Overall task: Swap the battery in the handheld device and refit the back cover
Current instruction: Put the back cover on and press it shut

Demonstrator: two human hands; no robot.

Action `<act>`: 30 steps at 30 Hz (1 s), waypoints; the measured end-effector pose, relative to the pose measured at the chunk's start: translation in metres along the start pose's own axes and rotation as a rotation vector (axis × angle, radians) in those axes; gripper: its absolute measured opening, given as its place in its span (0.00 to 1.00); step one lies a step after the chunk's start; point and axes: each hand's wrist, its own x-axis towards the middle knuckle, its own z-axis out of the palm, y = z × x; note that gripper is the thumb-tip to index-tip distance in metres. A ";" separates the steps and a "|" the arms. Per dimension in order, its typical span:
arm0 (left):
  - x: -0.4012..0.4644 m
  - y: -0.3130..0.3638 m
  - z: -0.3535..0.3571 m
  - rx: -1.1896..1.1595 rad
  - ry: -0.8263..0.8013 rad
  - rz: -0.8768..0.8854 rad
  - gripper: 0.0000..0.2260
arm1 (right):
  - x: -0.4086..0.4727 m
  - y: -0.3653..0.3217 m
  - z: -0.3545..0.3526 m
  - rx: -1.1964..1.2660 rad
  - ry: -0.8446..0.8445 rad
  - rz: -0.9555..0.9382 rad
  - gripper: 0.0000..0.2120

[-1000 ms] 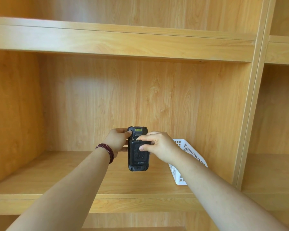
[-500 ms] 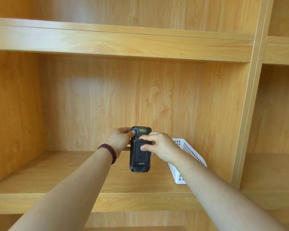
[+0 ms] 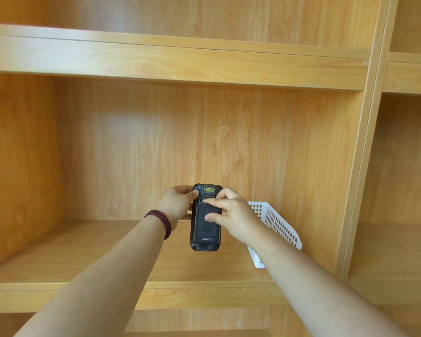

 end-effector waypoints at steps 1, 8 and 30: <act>0.000 0.000 0.000 -0.007 0.001 -0.002 0.08 | -0.001 0.000 0.002 -0.002 0.025 -0.010 0.19; 0.004 -0.004 -0.001 -0.030 -0.003 -0.010 0.09 | -0.004 0.005 0.013 0.052 0.259 0.171 0.27; 0.012 -0.020 -0.016 -0.061 -0.235 0.060 0.34 | 0.004 0.007 0.021 0.910 0.064 0.533 0.12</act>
